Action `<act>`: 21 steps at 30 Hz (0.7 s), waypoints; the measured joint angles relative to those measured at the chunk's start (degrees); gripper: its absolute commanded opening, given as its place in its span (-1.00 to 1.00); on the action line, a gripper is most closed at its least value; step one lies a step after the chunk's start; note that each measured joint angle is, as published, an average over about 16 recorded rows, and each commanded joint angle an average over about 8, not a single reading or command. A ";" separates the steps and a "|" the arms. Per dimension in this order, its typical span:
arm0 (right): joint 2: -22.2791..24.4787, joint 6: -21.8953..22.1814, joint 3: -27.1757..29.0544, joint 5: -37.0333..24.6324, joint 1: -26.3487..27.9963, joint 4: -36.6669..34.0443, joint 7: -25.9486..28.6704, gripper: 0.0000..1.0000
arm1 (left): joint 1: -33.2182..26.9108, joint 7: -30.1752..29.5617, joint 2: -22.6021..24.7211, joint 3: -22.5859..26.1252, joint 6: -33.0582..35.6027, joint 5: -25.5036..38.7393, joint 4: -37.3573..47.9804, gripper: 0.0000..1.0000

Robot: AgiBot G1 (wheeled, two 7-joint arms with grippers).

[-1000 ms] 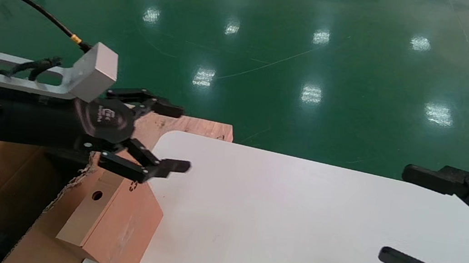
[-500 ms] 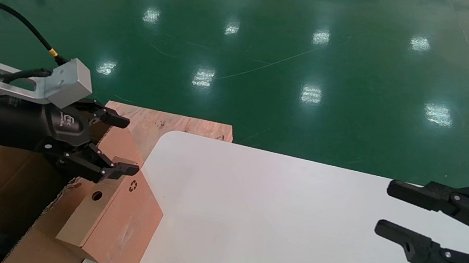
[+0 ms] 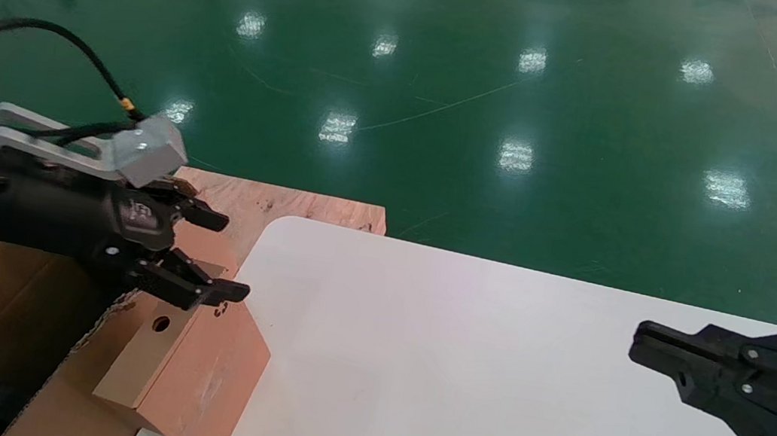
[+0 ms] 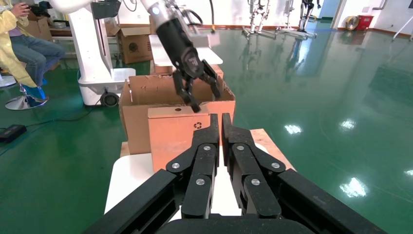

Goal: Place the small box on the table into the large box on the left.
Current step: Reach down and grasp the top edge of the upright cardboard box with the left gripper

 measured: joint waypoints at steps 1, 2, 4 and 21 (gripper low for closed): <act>0.00 0.00 0.00 0.00 0.00 0.00 0.00 -1.00 | -0.73 -1.23 0.67 0.63 0.31 1.25 0.04 1.00; 0.00 0.00 -0.01 0.00 0.00 0.00 0.00 -1.00 | -1.50 -2.49 1.34 1.29 0.61 2.51 0.06 1.00; 0.00 0.00 -0.01 0.01 0.01 -0.01 -0.01 -1.00 | -3.08 -4.95 2.61 2.61 1.17 5.00 0.02 1.00; 0.02 0.01 -0.06 0.03 0.02 -0.01 -0.03 -1.00 | -13.87 -17.39 6.36 13.57 3.33 12.86 -0.42 1.00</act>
